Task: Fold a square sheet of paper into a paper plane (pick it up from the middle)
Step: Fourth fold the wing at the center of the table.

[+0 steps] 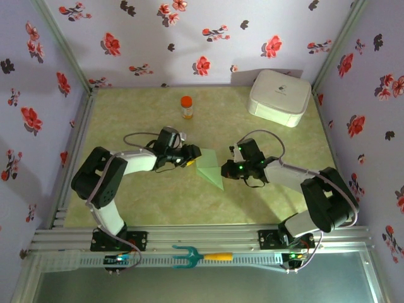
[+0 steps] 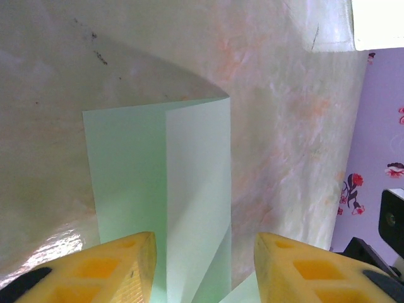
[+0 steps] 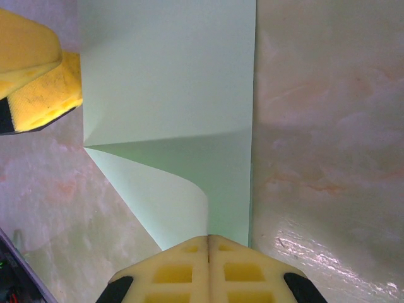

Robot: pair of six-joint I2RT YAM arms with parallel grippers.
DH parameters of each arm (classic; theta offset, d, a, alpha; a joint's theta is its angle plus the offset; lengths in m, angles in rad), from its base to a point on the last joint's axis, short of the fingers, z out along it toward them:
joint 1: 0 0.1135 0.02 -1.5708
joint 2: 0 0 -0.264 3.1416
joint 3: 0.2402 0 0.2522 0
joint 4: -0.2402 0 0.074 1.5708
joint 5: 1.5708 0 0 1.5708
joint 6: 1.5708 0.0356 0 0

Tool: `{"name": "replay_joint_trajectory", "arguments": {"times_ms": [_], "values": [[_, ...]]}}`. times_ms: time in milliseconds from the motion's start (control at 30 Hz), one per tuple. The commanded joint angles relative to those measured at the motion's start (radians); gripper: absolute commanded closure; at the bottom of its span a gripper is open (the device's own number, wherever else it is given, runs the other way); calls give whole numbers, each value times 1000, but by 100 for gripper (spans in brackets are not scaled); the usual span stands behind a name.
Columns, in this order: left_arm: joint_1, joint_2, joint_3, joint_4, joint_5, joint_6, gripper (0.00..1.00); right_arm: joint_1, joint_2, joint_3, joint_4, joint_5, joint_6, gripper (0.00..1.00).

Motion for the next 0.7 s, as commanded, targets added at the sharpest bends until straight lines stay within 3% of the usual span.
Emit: {"name": "replay_joint_trajectory", "arguments": {"times_ms": [0, 367, 667], "values": [[-7, 22, 12, 27, 21, -15, 54, -8, -23, -12, 19, -19, 18, 95], [-11, 57, 15, 54, 27, -35, 59, -10, -32, -16, 24, -18, 20, 95], [-16, 54, -22, 148, 29, -67, 93, -10, -16, -11, 6, -6, 18, 90]]}}
